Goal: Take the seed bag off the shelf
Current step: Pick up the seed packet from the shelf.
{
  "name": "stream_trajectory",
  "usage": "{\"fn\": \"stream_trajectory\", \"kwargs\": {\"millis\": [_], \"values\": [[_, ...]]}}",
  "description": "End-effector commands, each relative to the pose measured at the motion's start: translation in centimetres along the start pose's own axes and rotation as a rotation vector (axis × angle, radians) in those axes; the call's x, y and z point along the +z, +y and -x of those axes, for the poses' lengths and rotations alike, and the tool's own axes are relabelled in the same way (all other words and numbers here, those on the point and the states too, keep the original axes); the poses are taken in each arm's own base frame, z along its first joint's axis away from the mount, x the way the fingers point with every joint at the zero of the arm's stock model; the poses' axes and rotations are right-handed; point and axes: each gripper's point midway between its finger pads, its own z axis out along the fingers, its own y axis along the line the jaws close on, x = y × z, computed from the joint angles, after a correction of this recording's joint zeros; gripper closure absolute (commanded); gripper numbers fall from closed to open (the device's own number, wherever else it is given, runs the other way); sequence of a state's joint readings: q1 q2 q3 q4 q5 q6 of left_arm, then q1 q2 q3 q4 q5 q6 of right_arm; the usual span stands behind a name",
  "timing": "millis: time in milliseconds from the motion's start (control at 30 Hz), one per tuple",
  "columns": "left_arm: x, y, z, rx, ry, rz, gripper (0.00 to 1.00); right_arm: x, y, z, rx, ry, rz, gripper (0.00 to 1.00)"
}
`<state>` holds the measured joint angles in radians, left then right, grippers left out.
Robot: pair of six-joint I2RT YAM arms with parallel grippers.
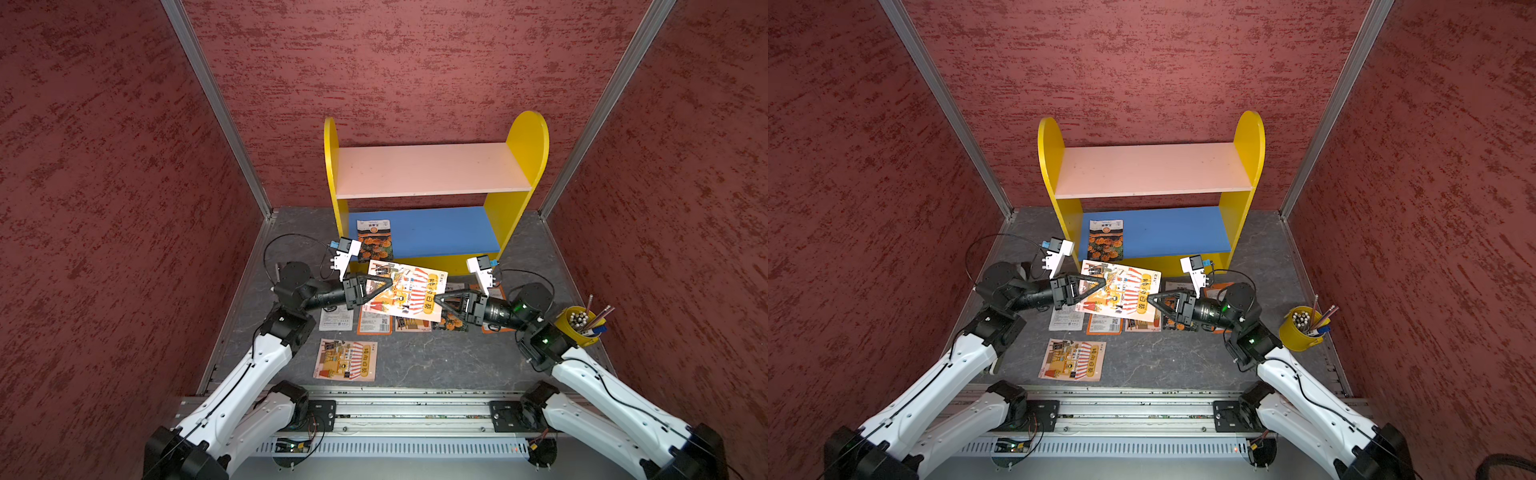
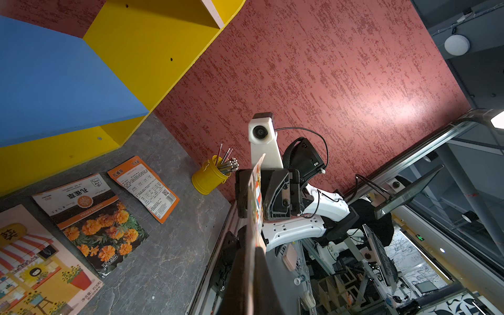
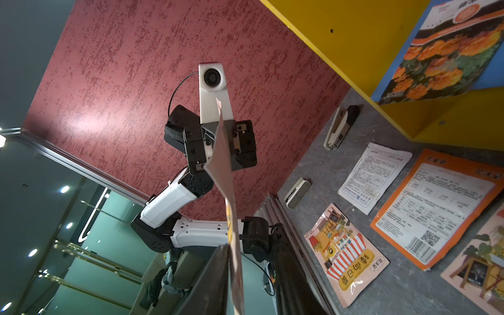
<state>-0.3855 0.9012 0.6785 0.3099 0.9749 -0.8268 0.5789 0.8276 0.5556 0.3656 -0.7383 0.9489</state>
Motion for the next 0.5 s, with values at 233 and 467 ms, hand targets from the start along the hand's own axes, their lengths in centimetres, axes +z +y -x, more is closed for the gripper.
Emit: {"fn": "stream_trajectory", "kwargs": {"millis": [233,467], "values": [[0.18,0.01,0.25,0.013,-0.027,-0.002,1.00,0.21,1.79,1.59,-0.037,-0.069,0.056,0.89],[0.30,0.63,0.59,0.004,-0.031,0.042,0.61,-0.01,1.61,1.49,-0.028,-0.064,0.022,1.00]]}}
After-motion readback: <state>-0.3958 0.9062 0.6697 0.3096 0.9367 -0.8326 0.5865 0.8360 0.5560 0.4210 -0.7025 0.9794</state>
